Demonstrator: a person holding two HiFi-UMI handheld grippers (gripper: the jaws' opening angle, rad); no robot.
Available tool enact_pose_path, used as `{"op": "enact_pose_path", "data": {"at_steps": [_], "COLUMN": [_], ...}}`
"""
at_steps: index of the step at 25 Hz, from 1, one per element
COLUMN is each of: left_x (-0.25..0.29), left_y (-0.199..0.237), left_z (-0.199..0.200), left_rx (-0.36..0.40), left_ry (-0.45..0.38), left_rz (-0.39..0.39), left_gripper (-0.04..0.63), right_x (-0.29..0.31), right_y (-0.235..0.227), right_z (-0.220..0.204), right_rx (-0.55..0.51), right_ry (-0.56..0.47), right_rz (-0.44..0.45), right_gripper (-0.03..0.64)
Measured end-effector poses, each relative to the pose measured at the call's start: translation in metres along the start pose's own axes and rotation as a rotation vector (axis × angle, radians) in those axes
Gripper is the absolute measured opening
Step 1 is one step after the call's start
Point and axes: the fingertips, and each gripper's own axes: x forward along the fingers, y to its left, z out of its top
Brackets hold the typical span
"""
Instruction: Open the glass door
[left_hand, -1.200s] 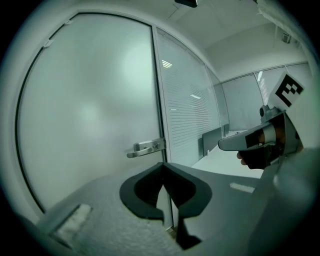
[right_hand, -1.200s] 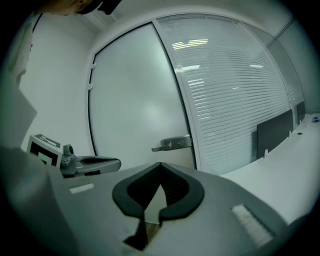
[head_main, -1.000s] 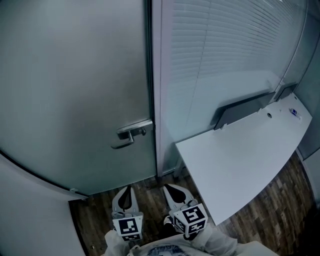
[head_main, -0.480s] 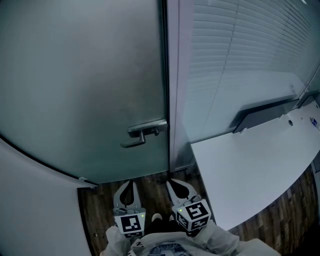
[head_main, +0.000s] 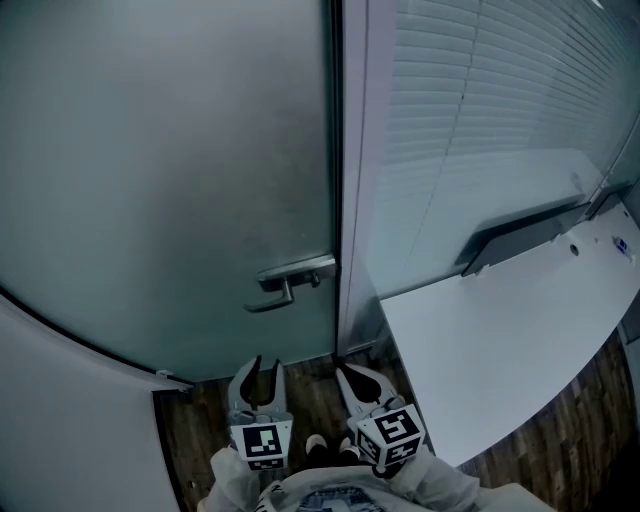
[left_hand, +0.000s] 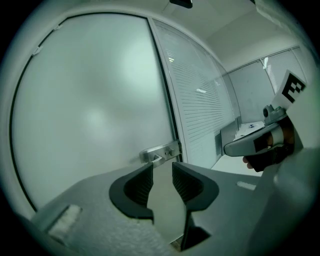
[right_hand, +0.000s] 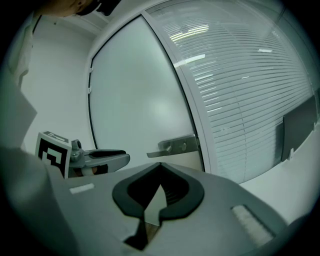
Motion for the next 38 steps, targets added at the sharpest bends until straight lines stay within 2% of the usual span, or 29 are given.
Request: {"op": "enact_pose_path", "data": {"at_steps": [2,4,6,8,13,18,21,27,31,33,38], "left_x": [0.006,0.013,0.024,0.038,0.05,0.072,0.092,0.123,0.132,0.133,0.132], "left_y": [0.003,0.003,0.002,0.004,0.014,0.016,0.022,0.033,0.036,0.038,0.036], "left_z": [-0.001,-0.006,-0.012,-0.016,-0.016,-0.019,-0.029,-0.041,-0.041,-0.039,-0.041], "left_rx": [0.026,0.092,0.203,0.324,0.504,0.785,0.888,1.002,1.038,1.055,1.079], "left_ry": [0.012,0.032,0.052,0.061,0.047,0.042,0.06,0.098,0.097,0.09,0.08], "left_rz": [-0.015,-0.032,-0.049,-0.054,-0.022,-0.019,-0.021,-0.023,-0.004,0.012,0.037], "left_gripper": [0.153,0.195,0.241,0.26,0.264,0.263,0.262,0.259,0.214,0.16,0.114], "right_x": [0.001,0.0,-0.002,-0.005,-0.015,-0.015,-0.016,-0.023,-0.027,-0.028,-0.029], "right_y": [0.002,0.003,0.002,-0.002,-0.003,-0.002,0.0,-0.003,-0.006,-0.006,-0.005], "right_z": [0.001,0.001,0.001,-0.001,-0.014,-0.019,-0.022,-0.026,-0.03,-0.031,-0.034], "right_rx": [-0.005,-0.015,-0.019,-0.015,0.008,0.034,0.036,0.042,0.053,0.056,0.058], "right_ry": [0.0,0.002,0.002,0.003,0.029,0.026,0.029,0.041,0.049,0.053,0.06], "right_rz": [-0.006,-0.011,-0.026,-0.049,-0.085,-0.098,-0.102,-0.134,-0.153,-0.157,-0.161], "right_gripper": [0.006,0.006,0.006,0.006,0.006,0.006,0.006,0.006,0.006,0.006,0.006]}}
